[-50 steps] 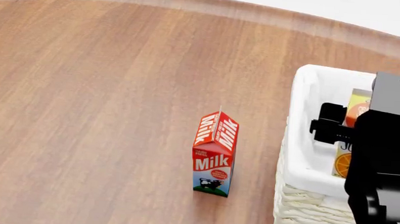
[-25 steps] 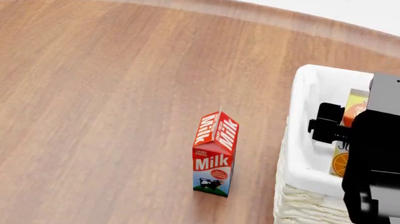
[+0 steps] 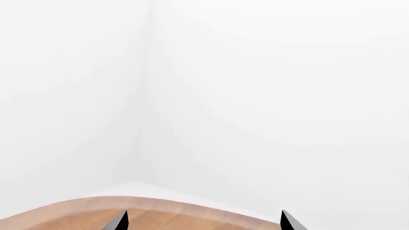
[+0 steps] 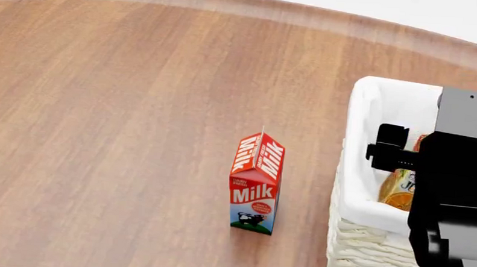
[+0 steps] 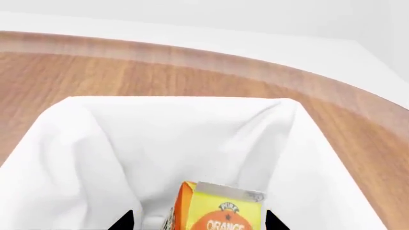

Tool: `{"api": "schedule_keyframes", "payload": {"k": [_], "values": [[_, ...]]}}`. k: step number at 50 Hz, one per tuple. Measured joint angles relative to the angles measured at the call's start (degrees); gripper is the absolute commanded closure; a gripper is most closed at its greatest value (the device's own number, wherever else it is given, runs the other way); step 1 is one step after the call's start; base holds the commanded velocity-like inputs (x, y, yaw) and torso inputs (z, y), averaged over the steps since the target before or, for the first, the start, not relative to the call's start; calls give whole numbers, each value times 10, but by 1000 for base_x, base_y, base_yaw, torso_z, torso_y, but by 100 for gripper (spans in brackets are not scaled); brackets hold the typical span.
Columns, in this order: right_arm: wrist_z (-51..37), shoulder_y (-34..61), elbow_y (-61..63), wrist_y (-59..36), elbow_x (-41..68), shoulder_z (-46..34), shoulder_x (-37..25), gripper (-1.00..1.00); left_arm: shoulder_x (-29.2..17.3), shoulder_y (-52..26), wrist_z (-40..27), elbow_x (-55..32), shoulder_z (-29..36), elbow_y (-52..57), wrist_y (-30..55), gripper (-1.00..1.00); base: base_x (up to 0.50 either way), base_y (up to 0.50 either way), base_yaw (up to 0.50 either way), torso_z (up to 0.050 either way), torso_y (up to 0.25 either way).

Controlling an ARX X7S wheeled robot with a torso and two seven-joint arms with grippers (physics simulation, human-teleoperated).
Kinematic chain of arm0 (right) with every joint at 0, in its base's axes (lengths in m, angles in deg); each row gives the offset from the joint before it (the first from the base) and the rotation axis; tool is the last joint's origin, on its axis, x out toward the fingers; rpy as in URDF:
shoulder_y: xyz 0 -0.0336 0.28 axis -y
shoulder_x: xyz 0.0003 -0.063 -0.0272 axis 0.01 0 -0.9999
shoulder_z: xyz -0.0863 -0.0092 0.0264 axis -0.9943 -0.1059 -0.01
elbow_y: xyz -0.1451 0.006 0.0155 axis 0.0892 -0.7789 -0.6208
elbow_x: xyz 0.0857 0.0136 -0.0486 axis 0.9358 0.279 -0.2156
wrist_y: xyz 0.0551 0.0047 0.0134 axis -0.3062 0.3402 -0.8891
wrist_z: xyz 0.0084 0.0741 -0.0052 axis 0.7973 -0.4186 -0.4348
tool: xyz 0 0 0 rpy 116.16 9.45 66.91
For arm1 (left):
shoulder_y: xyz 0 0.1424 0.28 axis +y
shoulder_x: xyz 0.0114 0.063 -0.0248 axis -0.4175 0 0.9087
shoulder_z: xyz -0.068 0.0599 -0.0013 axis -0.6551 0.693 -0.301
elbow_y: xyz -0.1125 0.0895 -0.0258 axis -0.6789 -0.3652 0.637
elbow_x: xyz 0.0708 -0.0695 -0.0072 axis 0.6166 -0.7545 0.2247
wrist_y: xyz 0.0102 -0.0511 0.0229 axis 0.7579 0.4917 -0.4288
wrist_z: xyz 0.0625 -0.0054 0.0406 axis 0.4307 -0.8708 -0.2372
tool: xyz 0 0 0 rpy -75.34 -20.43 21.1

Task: Pick up the orange juice, and put it in the basket.

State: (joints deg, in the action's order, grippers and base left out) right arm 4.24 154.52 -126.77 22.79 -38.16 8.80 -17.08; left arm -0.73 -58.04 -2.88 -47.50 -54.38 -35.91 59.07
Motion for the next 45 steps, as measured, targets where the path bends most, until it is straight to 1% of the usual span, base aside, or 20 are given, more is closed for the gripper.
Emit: {"api": "schedule_keyframes", "payload": {"k": [12, 22, 32, 45], "values": [[-3, -6, 17, -8, 2, 3, -5, -100, 0, -1, -1, -1, 0, 2, 1, -100, 0, 0, 0, 0, 0], [-15, -14, 54, -28, 10, 7, -16, -100, -2, 0, -2, -3, -2, 6, 1, -100, 0, 0, 0, 0, 0], [-40, -24, 130, -69, 29, 14, -39, -100, -7, 3, -7, -9, -9, 17, 1, -100, 0, 0, 0, 0, 0], [-87, -38, 268, -135, 66, 30, -75, -100, -19, 10, -15, -21, -22, 41, 0, -100, 0, 0, 0, 0, 0]]}}
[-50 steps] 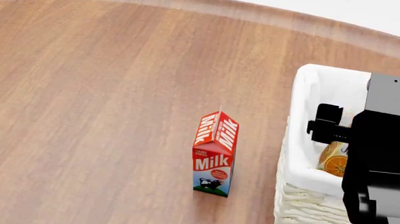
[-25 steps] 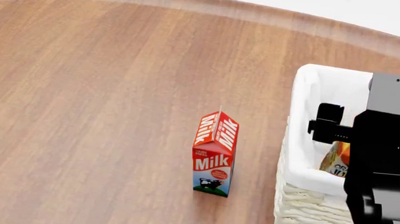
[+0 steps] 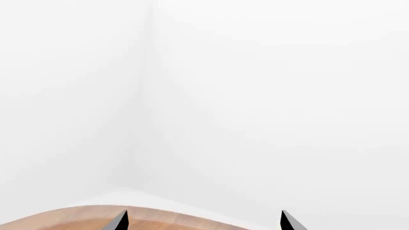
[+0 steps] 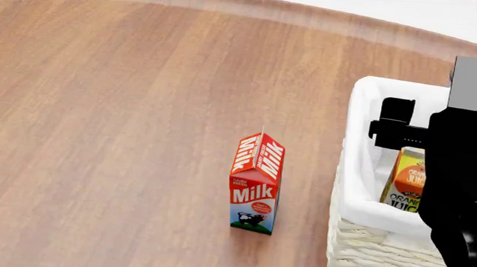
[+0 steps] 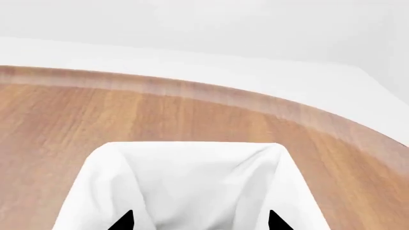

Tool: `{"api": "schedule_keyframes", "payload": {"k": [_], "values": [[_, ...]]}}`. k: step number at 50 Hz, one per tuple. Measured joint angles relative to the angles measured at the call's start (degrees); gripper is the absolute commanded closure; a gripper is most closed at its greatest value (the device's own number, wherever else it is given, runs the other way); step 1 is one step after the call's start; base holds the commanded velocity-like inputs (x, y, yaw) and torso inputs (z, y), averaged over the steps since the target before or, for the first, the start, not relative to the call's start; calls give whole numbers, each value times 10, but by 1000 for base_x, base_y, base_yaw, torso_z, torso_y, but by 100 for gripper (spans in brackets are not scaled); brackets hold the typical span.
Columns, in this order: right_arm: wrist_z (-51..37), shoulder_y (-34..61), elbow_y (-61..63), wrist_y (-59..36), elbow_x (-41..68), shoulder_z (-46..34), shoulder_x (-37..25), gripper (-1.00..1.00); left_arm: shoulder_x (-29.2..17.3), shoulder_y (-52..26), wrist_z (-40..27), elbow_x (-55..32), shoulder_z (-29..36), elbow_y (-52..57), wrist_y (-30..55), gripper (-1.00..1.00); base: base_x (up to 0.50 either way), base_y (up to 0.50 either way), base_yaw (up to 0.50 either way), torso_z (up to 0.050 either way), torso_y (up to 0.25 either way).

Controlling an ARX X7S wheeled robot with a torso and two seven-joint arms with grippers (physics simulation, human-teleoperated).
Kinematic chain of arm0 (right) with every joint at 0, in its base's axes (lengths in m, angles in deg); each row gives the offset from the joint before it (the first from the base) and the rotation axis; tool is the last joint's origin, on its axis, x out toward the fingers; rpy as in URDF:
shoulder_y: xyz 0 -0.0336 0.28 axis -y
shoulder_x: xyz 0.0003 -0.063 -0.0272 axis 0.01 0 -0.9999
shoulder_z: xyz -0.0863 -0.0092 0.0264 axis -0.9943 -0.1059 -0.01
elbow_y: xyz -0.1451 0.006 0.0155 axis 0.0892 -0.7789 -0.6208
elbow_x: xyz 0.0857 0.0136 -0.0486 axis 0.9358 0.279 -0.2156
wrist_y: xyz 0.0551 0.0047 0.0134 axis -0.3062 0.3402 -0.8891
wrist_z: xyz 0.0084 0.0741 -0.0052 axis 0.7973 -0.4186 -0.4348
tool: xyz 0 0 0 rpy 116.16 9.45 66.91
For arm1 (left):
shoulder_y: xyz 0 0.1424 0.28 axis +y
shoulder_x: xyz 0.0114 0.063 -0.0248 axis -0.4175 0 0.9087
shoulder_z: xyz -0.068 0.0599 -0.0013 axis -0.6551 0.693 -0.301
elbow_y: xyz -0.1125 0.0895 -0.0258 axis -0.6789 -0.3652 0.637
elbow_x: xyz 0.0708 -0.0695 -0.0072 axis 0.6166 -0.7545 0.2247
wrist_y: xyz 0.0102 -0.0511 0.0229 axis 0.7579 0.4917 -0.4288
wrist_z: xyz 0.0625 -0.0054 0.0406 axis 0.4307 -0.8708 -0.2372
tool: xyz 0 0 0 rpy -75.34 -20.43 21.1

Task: Pick up the orange juice, and put it in the basket.

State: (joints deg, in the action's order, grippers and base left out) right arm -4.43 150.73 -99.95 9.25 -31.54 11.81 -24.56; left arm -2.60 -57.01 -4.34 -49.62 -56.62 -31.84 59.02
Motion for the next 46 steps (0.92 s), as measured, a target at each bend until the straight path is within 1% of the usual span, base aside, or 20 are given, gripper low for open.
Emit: {"api": "schedule_keyframes", "payload": {"k": [10, 19, 26, 34, 40, 46], "values": [[-70, -40, 142, -33, 18, 17, -40, -100, -9, 5, -6, -8, -9, 16, -2, -100, 0, 0, 0, 0, 0], [-132, -87, 287, -36, 0, 16, -85, -100, -13, 8, -8, -10, -11, 23, -3, -100, 0, 0, 0, 0, 0], [-174, -130, 401, -13, -48, -3, -120, -100, -18, 11, -10, -13, -15, 26, -5, -100, 0, 0, 0, 0, 0], [-213, -183, 518, 14, -73, -8, -156, -100, -21, 12, -13, -15, -16, 31, -5, -100, 0, 0, 0, 0, 0], [-251, -246, 594, 50, -94, -2, -183, -100, -23, 12, -14, -15, -16, 32, -5, -100, 0, 0, 0, 0, 0], [-285, -315, 640, 99, -122, 2, -201, -100, -24, 10, -16, -15, -13, 33, -3, -100, 0, 0, 0, 0, 0]]}}
